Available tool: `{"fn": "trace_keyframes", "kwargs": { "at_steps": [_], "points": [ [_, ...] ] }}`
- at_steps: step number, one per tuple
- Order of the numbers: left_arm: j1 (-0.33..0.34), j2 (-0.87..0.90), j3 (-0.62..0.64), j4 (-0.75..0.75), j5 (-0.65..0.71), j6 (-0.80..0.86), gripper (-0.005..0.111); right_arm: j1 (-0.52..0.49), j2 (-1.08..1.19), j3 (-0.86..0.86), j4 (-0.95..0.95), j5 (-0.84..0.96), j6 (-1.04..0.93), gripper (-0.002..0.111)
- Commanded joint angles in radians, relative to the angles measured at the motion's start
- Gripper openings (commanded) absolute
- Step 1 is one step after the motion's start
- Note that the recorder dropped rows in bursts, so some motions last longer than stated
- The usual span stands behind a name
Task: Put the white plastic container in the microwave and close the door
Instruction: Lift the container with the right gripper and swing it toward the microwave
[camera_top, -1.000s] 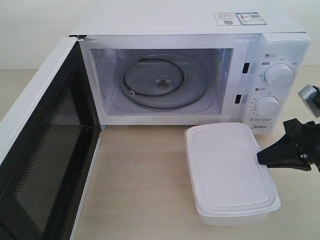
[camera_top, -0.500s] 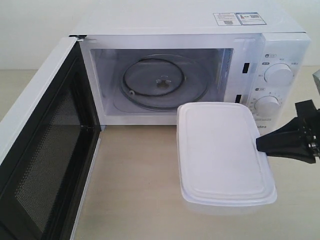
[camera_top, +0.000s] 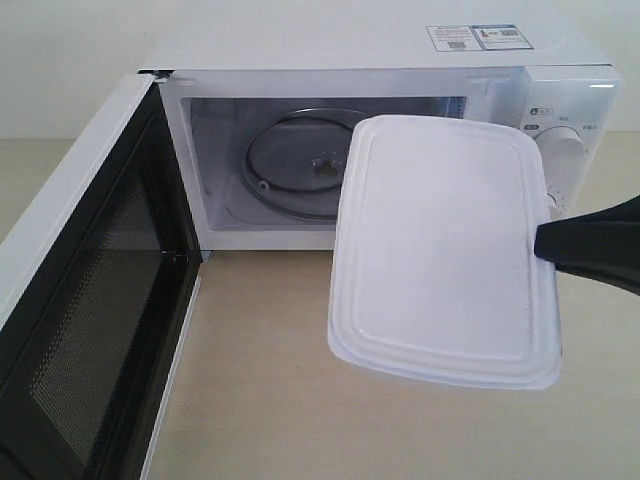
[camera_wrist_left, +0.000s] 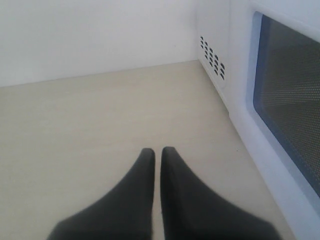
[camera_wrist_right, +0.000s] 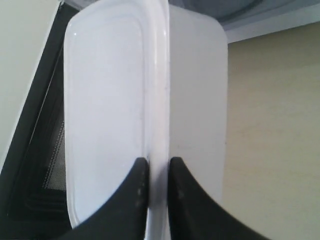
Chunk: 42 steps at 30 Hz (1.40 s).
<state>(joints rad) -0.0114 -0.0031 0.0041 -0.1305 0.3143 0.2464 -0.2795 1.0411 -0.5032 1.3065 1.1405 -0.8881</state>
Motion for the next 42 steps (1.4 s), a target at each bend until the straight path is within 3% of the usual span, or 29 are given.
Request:
{"fn": "trace_keyframes", "kwargs": {
  "at_steps": [1, 13, 19, 26, 34, 39, 42],
  "points": [
    [0.002, 0.003, -0.004, -0.007, -0.007, 0.001, 0.004, 0.001, -0.065, 0.003, 0.072, -0.039, 0.087, 0.000],
    [0.002, 0.003, -0.004, -0.007, -0.007, 0.001, 0.004, 0.041, -0.211, 0.003, -0.026, -0.167, 0.399, 0.000],
    [0.002, 0.003, -0.004, -0.007, -0.007, 0.001, 0.004, 0.207, -0.280, 0.003, -0.095, -0.299, 0.600, 0.000],
    [0.002, 0.003, -0.004, -0.007, -0.007, 0.001, 0.004, 0.446, -0.368, 0.003, -0.335, -0.568, 0.913, 0.000],
    [0.002, 0.003, -0.004, -0.007, -0.007, 0.001, 0.004, 0.691, -0.370, 0.003, -0.655, -0.754, 1.252, 0.000],
    [0.002, 0.003, -0.004, -0.007, -0.007, 0.001, 0.004, 0.802, -0.368, 0.026, -0.869, -0.857, 1.482, 0.000],
    [0.002, 0.003, -0.004, -0.007, -0.007, 0.001, 0.004, 0.845, -0.366, 0.110, -0.873, -0.980, 1.548, 0.000]
  ]
}}
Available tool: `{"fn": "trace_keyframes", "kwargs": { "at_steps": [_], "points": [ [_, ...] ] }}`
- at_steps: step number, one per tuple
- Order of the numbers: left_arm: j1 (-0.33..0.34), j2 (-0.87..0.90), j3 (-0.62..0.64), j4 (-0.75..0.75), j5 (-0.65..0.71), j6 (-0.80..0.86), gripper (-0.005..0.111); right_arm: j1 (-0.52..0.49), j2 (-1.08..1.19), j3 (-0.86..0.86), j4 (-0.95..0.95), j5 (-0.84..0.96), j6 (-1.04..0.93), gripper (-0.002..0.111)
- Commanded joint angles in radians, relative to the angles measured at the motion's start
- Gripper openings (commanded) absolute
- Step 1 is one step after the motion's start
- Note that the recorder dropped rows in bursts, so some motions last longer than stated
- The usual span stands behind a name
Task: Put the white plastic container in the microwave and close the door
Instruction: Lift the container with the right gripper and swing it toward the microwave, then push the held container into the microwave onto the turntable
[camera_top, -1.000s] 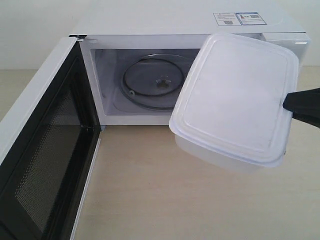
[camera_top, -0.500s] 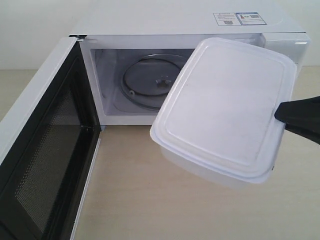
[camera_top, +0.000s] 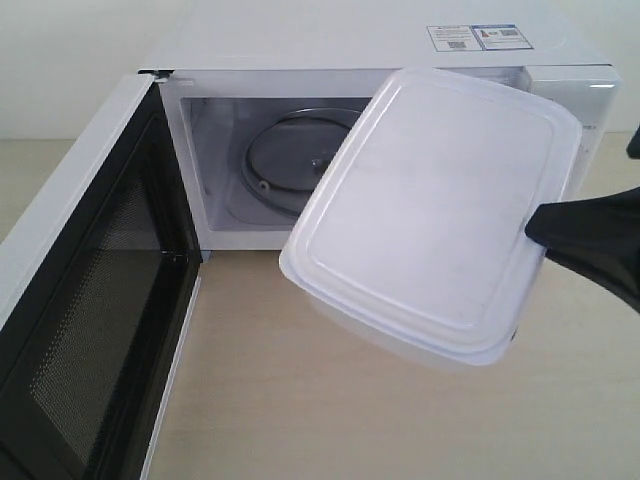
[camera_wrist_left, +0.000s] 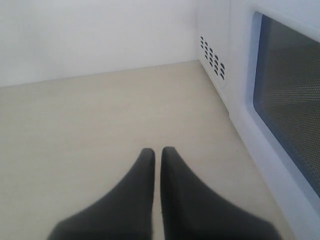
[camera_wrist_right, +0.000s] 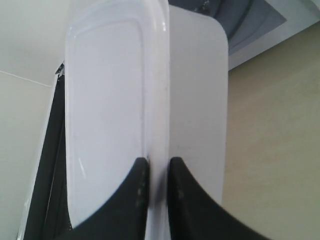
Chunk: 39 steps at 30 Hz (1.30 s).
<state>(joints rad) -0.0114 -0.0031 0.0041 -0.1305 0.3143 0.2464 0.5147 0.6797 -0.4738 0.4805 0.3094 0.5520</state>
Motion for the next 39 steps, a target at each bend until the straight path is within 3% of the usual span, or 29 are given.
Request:
{"fn": "trace_keyframes", "kwargs": {
  "at_steps": [1, 7, 15, 19, 27, 39],
  "points": [
    [0.002, 0.003, -0.004, -0.007, -0.007, 0.001, 0.004, 0.058, -0.002, 0.105, -0.047, -0.177, 0.116, 0.000],
    [0.002, 0.003, -0.004, -0.007, -0.010, 0.001, 0.004, 0.067, 0.043, 0.229, -0.047, -0.258, 0.143, 0.000],
    [0.002, 0.003, -0.004, -0.007, -0.010, 0.001, 0.004, 0.184, 0.063, 0.311, -0.047, -0.503, 0.240, 0.000],
    [0.002, 0.003, -0.004, -0.007, -0.010, 0.001, 0.004, 0.192, 0.131, 0.312, -0.049, -0.524, 0.281, 0.000],
    [0.002, 0.003, -0.004, -0.007, -0.010, 0.001, 0.004, 0.192, 0.334, 0.312, -0.355, -0.740, 0.613, 0.000],
    [0.002, 0.003, -0.004, -0.007, -0.007, 0.001, 0.004, 0.192, 0.597, 0.282, -0.383, -0.985, 0.718, 0.000]
  ]
}}
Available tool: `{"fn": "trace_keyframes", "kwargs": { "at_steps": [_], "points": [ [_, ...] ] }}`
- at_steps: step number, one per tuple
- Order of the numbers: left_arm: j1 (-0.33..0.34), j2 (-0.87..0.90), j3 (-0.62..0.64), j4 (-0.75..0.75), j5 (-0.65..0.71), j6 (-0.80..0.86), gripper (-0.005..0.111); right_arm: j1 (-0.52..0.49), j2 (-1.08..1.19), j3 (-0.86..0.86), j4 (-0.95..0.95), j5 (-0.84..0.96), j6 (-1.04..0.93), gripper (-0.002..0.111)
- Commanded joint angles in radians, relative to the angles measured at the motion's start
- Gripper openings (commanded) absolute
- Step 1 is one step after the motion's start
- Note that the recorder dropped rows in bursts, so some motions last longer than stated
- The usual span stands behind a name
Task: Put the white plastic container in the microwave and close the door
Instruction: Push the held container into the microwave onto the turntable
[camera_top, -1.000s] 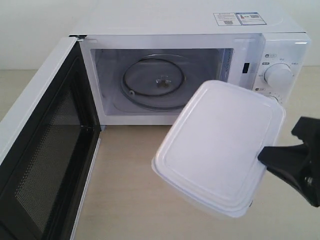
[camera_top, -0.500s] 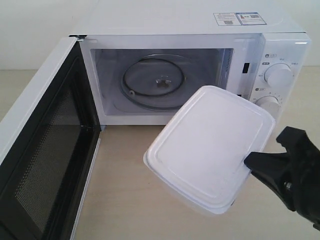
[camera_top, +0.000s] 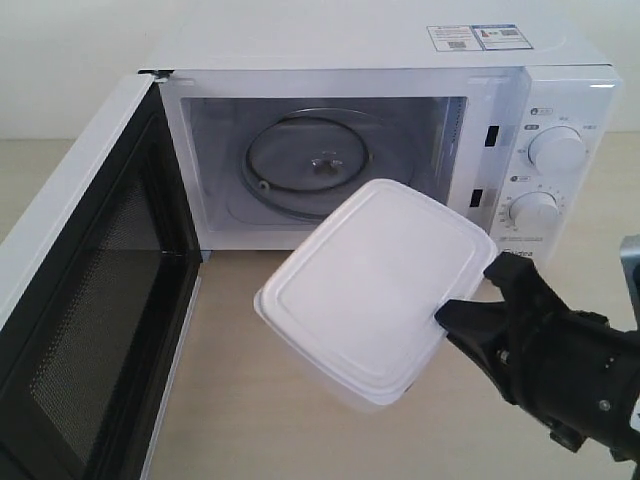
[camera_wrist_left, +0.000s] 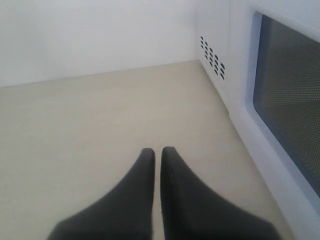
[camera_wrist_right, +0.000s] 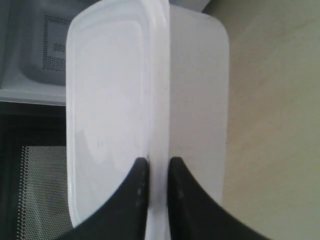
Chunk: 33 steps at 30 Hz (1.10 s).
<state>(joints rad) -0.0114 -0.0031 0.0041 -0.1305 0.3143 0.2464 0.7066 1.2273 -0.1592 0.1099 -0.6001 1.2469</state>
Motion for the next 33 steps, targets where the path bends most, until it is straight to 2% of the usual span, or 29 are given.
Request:
{"fn": "trace_keyframes", "kwargs": {
  "at_steps": [1, 16, 22, 33],
  "points": [
    [0.002, 0.003, -0.004, -0.007, -0.007, 0.001, 0.004, 0.001, 0.064, -0.050, -0.016, -0.071, 0.023, 0.000],
    [0.002, 0.003, -0.004, -0.007, -0.007, 0.001, 0.004, 0.001, 0.314, -0.304, -0.014, -0.059, 0.036, 0.000],
    [0.002, 0.003, -0.004, -0.007, -0.007, 0.001, 0.004, 0.001, 0.384, -0.368, 0.051, -0.072, 0.038, 0.000],
    [0.002, 0.003, -0.004, -0.007, -0.009, 0.001, 0.004, 0.001, 0.400, -0.444, 0.234, -0.073, -0.120, 0.000]
  ]
}}
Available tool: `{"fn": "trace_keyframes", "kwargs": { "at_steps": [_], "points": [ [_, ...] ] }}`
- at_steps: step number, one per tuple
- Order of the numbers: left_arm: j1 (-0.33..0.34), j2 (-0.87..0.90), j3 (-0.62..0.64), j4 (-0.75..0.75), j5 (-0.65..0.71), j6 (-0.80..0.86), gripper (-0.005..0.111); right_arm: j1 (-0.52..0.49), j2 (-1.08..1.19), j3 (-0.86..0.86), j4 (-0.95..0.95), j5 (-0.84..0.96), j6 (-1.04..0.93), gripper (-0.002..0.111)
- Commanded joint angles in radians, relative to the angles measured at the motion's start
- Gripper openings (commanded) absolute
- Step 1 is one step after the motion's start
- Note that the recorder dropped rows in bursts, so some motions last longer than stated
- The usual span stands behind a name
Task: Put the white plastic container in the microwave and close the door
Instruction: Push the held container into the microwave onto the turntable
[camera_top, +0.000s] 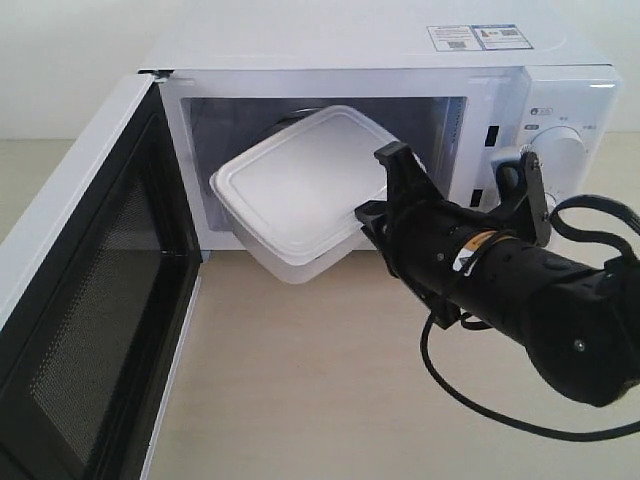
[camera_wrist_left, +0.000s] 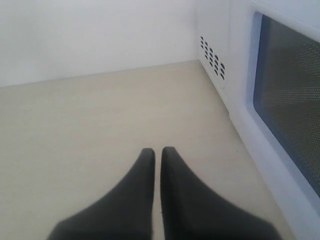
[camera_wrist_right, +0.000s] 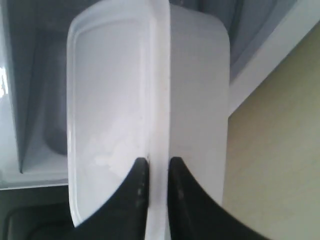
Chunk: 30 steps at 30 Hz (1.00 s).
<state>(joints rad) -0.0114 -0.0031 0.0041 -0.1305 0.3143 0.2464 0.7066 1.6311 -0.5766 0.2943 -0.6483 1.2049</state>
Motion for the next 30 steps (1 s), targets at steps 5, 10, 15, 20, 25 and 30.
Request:
{"fn": "trace_keyframes", "kwargs": {
  "at_steps": [5, 10, 15, 20, 25, 30],
  "points": [
    [0.002, 0.003, -0.004, -0.007, -0.009, 0.001, 0.004, 0.001, 0.004, -0.056, 0.111, -0.005, -0.122, 0.000],
    [0.002, 0.003, -0.004, -0.007, -0.009, 0.001, 0.004, 0.001, 0.037, -0.065, 0.161, -0.014, -0.096, 0.000],
    [0.002, 0.003, -0.004, -0.007, -0.009, 0.001, 0.004, 0.001, 0.088, -0.103, 0.168, -0.029, -0.092, 0.000],
    [0.002, 0.003, -0.004, -0.007, -0.009, 0.001, 0.004, 0.001, 0.137, -0.194, 0.177, -0.012, -0.103, 0.000],
    [0.002, 0.003, -0.004, -0.007, -0.007, 0.001, 0.004, 0.001, 0.161, -0.220, 0.233, -0.021, -0.114, 0.000],
    [0.002, 0.003, -0.004, -0.007, -0.007, 0.001, 0.004, 0.001, 0.210, -0.240, 0.287, -0.057, -0.120, 0.000]
  ]
}}
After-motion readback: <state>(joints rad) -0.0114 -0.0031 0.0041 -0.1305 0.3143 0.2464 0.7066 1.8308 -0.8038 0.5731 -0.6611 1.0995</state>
